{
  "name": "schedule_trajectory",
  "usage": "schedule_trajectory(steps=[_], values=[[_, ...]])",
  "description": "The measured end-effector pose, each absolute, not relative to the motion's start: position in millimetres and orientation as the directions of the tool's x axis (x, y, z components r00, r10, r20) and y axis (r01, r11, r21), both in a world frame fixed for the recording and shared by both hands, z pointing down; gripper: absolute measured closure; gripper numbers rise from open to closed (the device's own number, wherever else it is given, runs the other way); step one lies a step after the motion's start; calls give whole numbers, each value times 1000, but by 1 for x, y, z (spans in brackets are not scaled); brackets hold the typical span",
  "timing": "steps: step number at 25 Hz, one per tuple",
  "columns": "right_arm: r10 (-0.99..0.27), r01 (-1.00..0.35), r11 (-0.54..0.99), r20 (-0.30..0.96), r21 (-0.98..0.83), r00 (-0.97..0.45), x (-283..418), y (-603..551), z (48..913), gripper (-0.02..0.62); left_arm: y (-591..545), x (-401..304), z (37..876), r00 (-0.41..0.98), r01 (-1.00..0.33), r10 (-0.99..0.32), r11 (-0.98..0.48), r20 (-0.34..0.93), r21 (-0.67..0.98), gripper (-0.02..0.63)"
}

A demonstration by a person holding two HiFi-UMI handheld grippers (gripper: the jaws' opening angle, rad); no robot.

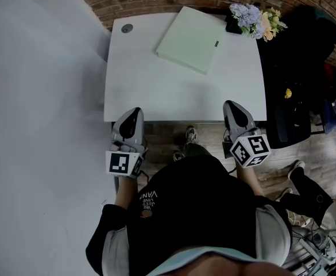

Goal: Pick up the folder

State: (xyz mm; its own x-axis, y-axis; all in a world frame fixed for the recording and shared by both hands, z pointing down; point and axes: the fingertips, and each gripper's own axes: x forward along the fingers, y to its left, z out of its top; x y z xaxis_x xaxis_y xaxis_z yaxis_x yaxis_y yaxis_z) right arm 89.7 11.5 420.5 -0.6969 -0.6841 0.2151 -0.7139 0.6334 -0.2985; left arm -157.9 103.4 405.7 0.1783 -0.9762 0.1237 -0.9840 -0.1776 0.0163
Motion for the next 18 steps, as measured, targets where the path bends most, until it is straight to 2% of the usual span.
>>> schedule_trajectory(steps=[4, 8, 18], values=[[-693, -721, 621, 214, -308, -689, 91, -10, 424, 597, 78, -157, 401, 201, -979, -975, -202, 91, -1, 606], [-698, -726, 612, 219, -314, -682, 94, -34, 424, 597, 54, -160, 403, 187, -982, -974, -188, 131, 8, 606], [-699, -726, 603, 219, -331, -680, 109, -85, 427, 597, -6, -144, 406, 212, -976, -967, -218, 139, -29, 606]])
